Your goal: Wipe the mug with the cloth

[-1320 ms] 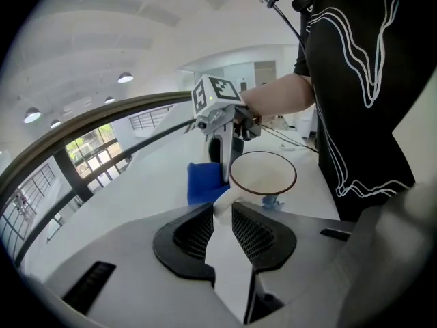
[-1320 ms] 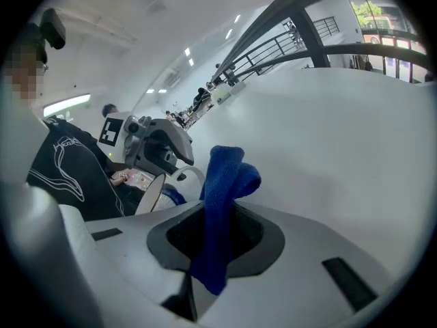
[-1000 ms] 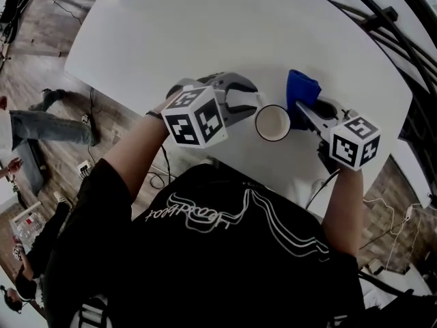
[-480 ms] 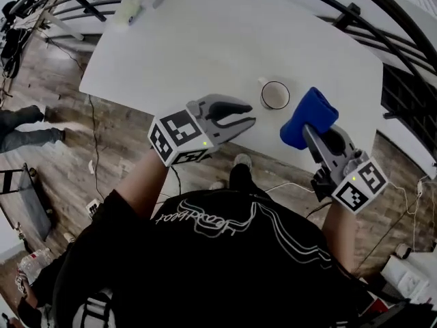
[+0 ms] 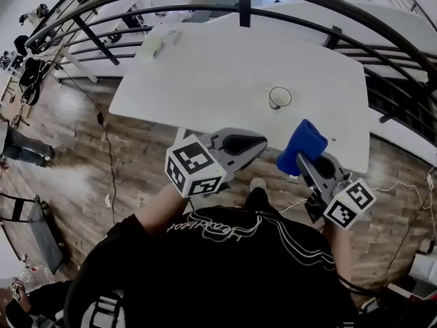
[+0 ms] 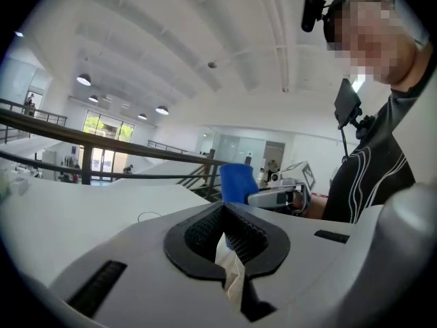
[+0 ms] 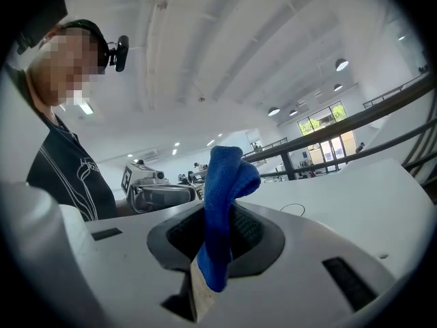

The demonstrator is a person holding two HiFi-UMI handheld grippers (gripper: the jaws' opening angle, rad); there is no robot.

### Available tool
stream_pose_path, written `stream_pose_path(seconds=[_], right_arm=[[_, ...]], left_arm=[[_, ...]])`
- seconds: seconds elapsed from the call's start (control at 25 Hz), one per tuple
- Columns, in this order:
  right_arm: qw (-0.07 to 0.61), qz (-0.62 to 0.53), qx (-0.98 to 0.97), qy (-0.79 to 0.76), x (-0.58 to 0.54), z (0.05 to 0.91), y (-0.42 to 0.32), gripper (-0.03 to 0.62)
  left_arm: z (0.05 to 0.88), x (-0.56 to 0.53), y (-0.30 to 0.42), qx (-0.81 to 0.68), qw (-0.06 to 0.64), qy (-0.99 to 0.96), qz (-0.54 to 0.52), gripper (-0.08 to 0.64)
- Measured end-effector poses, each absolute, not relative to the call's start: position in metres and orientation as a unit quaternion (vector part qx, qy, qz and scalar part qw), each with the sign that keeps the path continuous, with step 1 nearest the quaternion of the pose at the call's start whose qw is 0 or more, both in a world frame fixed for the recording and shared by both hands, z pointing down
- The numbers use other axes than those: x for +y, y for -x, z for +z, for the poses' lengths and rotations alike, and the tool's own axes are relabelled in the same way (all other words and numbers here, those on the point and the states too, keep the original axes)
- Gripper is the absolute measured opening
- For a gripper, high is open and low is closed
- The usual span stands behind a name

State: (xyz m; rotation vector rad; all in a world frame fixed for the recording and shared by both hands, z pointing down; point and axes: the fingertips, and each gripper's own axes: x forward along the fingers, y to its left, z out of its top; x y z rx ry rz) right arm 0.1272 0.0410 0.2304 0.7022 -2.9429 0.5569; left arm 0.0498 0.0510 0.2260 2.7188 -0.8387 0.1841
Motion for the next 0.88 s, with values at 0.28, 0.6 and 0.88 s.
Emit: stream_pose_path(seconds=[0.28,0.6,0.88], right_arm=[[0.051,0.174,-0.953,-0.243,0.072,0.234,-0.120,0.061],[0.062,0.177,-0.951,-0.246,0.075,0.238,-0.113,0.061],[0.060,0.175,-0.949,-0.256,0.075,0.236,-0.119,0.061]], left_arm=[[0.218,0.077,-0.050,-0.289,0.144,-0.945,0.055,0.008],[0.217,0.080,-0.043,-0.298,0.149,-0.942,0.042,0.008],[0.216,0.077,-0.049,-0.297,0.150,-0.942,0.042,0.008]])
